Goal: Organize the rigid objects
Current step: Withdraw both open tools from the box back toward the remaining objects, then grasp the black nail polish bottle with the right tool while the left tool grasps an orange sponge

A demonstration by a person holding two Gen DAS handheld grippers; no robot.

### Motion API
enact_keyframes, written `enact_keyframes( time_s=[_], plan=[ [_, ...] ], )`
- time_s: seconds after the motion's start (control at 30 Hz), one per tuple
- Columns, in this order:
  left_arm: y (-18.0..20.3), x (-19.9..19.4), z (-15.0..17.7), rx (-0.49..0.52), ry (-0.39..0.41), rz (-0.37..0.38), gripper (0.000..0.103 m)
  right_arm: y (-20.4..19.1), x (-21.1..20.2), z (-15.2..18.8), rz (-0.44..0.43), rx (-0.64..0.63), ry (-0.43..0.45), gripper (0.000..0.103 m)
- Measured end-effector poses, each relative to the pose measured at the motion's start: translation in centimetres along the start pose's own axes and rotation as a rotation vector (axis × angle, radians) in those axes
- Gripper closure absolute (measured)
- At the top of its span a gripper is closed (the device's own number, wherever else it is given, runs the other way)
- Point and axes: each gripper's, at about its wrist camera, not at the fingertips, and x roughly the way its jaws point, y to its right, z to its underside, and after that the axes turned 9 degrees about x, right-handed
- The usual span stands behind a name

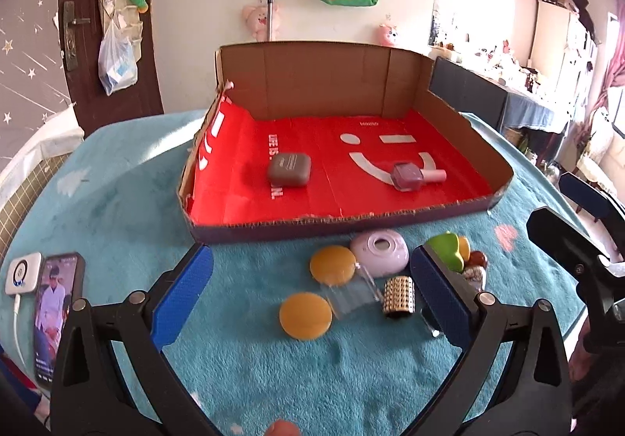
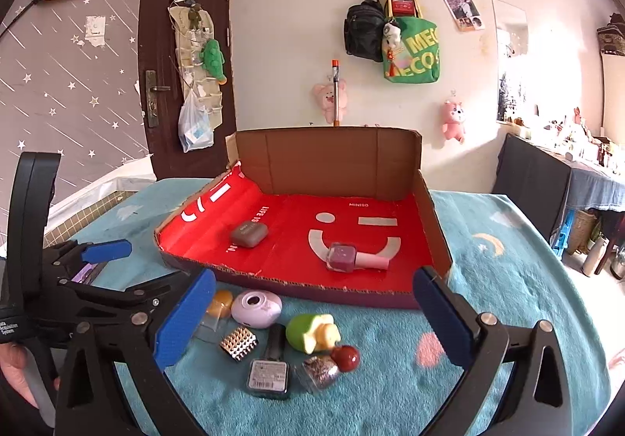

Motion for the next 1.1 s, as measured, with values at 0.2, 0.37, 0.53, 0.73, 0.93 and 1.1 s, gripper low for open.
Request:
enact_keyframes(
  time_s=[0.2,0.37,0.53,0.73,0.93,1.1],
  plan=[
    [0.2,0.1,1.4,0.012,-0.018,-0.045,0.0,-0.6,-0.3,1.4,0.003,-0.028,-0.005,0.0],
    [-0.4,0.4,2.4,-0.028,-0.047,-0.027,0.0,-0.6,-0.2,2.6,0.009,-0.025,-0.025,0.0],
    [-1.2,0.9,3.5,-0.069,-0.078,-0.034,0.0,-0.1,0.0,3.6,0.01,0.001,-0.054,0.0],
    [-1.1,1.4,4.9,-0.079,-0.111,-0.026,0.0,0.1,0.6,5.0,0.008,0.024,-0.098,0.0],
    [-0.8,2.2,6.2,-0.083,-0.149,-0.002,0.0,0.4,1.4,6.3,-0.001,0.053,-0.157,0.0],
    [-0.6,2.8,6.7,-0.074,-0.168,-0.008,0.0,0.5,2.1,7.5,-0.017,0.075,-0.204,0.0]
  ],
)
